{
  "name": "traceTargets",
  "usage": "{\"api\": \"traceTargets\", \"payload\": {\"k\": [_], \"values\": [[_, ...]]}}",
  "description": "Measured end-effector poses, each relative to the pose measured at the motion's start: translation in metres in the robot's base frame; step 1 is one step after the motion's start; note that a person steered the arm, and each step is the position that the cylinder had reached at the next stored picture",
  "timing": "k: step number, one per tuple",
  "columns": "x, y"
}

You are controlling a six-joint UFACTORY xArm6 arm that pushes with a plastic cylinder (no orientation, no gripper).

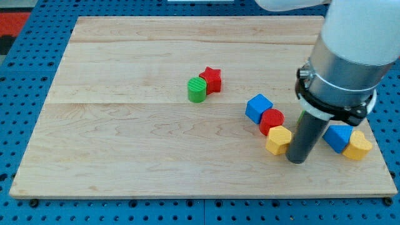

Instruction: Move the red circle top left to the yellow hexagon

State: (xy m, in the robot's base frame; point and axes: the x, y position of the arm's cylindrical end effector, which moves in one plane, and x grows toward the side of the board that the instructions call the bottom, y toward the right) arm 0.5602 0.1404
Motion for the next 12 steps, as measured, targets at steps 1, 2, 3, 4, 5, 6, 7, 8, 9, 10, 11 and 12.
{"api": "traceTargets", "payload": {"k": [1,2,3,4,5,6,7,8,9,10,11,12], "values": [[0.0,-0.025],[0.0,-0.009],[-0.001,0.001],[-0.003,0.001],[-0.006,0.001],[-0.014,0.001],[-0.03,0.001],[-0.045,0.001],[-0.062,0.001],[-0.079,0.001],[-0.096,0.001],[-0.109,0.001]]}}
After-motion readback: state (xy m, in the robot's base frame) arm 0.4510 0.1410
